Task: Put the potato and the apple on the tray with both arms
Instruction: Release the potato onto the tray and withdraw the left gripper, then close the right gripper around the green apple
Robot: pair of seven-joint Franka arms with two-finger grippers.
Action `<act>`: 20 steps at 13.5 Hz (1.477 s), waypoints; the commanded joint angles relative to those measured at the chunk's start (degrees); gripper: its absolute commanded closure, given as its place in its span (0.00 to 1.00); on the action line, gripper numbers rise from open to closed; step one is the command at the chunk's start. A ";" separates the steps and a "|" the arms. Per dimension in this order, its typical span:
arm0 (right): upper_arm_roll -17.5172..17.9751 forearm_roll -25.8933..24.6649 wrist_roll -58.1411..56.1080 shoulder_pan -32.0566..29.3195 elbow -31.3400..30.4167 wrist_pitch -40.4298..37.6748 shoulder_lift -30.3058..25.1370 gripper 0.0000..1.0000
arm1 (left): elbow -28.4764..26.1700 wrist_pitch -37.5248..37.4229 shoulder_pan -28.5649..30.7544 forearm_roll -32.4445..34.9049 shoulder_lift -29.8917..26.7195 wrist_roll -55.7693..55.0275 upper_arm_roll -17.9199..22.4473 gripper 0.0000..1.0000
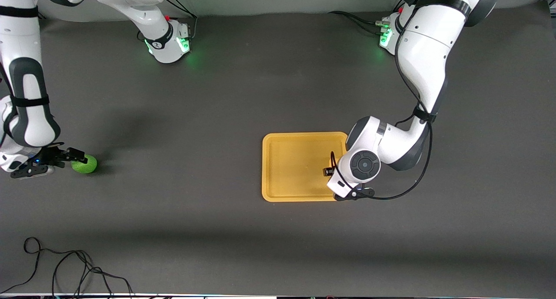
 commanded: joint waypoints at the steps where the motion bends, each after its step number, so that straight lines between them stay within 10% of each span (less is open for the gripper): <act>1: -0.33 2.03 -1.95 0.52 0.20 1.70 2.15 0.00 | 0.13 -4.45 2.39 0.98 -7.84 -1.21 0.40 0.05; 5: 0.37 2.12 -1.86 0.96 0.90 2.58 2.42 0.07 | -0.56 -10.15 6.87 1.86 -16.72 3.77 2.25 0.04; 9: 0.46 1.94 -1.69 1.40 2.13 2.50 1.55 0.54 | -6.44 -15.45 12.41 5.55 -25.69 16.16 2.86 0.07; 13: -0.15 -3.82 0.06 2.45 8.17 -7.84 -6.26 0.58 | -9.01 -16.67 18.83 5.03 -31.33 29.70 2.78 0.07; 20: 0.11 -15.46 11.82 6.04 36.92 -41.43 -9.18 0.59 | -9.88 -19.40 24.91 1.25 -36.34 38.77 2.86 0.12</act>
